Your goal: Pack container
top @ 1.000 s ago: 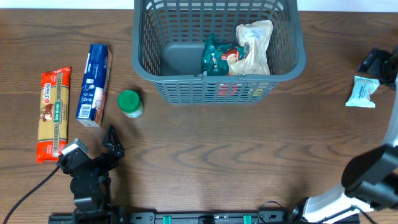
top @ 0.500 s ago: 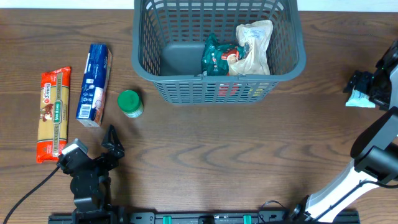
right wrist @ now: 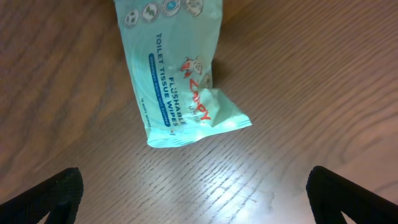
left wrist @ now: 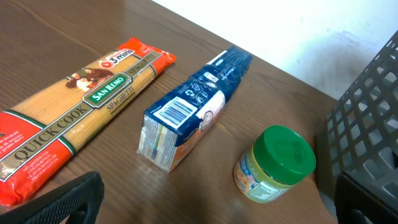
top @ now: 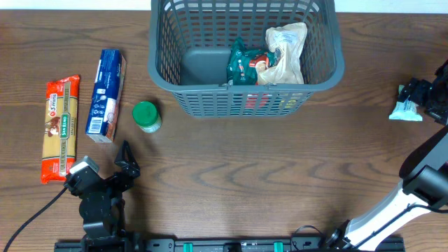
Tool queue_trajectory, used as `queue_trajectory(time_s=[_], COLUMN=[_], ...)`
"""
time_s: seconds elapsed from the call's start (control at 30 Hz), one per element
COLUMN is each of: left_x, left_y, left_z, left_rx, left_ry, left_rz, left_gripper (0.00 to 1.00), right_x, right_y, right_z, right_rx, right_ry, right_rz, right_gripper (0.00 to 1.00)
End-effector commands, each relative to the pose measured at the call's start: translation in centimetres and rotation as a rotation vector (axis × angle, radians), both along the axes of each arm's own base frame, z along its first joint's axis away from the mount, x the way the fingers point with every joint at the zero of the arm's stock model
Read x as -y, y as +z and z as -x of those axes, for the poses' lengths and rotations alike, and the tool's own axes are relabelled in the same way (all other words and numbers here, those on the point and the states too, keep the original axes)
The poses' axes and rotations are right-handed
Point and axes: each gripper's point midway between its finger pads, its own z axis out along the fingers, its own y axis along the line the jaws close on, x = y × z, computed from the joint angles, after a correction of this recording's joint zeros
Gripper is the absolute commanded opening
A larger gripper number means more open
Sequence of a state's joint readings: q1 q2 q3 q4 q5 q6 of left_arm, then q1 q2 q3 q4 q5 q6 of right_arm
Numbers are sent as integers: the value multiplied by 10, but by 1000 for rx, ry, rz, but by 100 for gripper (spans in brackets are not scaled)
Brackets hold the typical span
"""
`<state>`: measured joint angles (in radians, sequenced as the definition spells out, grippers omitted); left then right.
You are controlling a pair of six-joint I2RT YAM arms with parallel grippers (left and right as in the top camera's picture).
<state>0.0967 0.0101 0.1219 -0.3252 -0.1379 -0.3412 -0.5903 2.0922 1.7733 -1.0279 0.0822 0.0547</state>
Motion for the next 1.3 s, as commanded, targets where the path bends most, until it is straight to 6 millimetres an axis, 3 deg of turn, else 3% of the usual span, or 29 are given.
queue_trajectory(time_s=[0.0,0.23,0.57,0.9,1.27], left_x=[-2,-2,-2,-2,-2], left_y=[-10,-10,-10,-10,-10], left_z=[1,1,1,1,1], left_rx=[-19,-19,-19,-19,-19], left_ry=[10,10,10,10,10], left_rz=[5,5,5,5,5], left_gripper=[99,99,99,99,99], right_x=[-16,-36,-62,-65,-85], right_y=[-27,-50,-49,-52,-47], right_z=[-4,-16,-48,-57,-71], right_rx=[-54,-91,-42,-26,-13], right_ry=[59,109,192,217,278], right_rz=[-41,-64,-22,-9,1], right_gripper=[99,99,99,99,99])
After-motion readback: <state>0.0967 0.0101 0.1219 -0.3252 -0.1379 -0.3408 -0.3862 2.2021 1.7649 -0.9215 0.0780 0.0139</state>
